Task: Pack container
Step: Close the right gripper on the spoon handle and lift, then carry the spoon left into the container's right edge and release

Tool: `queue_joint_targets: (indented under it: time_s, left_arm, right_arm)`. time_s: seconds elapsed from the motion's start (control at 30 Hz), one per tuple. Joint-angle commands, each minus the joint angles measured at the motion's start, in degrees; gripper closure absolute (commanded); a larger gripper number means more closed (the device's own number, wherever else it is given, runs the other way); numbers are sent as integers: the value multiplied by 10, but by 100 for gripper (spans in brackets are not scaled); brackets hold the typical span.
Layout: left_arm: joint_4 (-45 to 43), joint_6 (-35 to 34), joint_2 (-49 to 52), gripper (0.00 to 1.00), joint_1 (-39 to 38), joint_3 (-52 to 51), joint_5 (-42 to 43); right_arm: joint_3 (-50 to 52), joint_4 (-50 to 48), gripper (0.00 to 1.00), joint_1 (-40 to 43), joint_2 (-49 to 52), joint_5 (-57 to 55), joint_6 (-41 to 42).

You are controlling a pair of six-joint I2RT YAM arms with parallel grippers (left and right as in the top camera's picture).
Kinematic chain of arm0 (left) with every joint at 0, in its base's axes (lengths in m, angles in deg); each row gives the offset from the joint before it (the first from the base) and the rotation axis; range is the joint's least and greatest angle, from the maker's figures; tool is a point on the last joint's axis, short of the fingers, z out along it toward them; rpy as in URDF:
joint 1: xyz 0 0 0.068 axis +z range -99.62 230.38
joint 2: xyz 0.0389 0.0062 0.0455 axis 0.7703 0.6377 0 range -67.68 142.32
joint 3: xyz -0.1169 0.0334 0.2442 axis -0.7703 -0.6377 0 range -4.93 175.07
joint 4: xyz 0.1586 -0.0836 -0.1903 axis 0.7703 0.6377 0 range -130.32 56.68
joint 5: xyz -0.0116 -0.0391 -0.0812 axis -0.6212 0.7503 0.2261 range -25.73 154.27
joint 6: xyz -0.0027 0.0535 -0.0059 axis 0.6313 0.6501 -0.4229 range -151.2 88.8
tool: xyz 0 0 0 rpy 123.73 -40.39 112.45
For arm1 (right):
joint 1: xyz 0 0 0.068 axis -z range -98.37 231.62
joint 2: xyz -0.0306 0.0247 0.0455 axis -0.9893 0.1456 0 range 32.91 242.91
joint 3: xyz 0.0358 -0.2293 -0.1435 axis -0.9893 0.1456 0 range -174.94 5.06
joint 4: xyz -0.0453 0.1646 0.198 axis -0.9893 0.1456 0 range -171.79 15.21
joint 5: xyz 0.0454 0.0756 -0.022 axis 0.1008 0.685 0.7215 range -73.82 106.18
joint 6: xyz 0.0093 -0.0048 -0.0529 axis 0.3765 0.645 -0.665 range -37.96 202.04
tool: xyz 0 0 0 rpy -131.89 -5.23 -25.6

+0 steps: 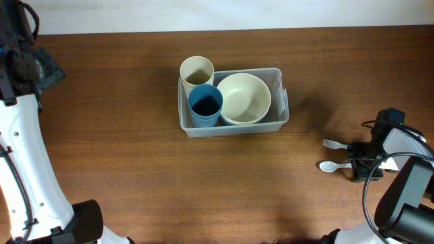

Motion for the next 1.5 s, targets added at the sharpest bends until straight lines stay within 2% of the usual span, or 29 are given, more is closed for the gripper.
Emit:
queue_joint_targets:
  time_s: [0.0, 0.13, 0.37, 0.5, 0.93, 1.1, 1.27, 1.47]
  left_arm:
    - [1, -10, 5, 0, 2, 0, 2]
    - [1, -10, 5, 0, 2, 0, 2]
    - [1, -9, 5, 0, 2, 0, 2]
    - [1, -10, 5, 0, 2, 0, 2]
    - [1, -10, 5, 0, 2, 0, 2]
    - [1, -10, 5, 0, 2, 0, 2]
    - [1, -10, 5, 0, 2, 0, 2]
    - [1, -9, 5, 0, 2, 0, 2]
  right_arm:
    - [5, 2, 45, -5, 9, -12, 5]
    - [5, 4, 60, -5, 9, -12, 5]
    - [5, 6, 78, -5, 9, -12, 5]
    - [5, 7, 95, -5, 9, -12, 4]
    - [-1, 83, 97, -5, -14, -5, -14]
    - [-23, 110, 96, -5, -72, -5, -54]
    - [-56, 118, 96, -6, -161, 44, -115]
    - [-106, 100, 96, -43, -251, 87, -134]
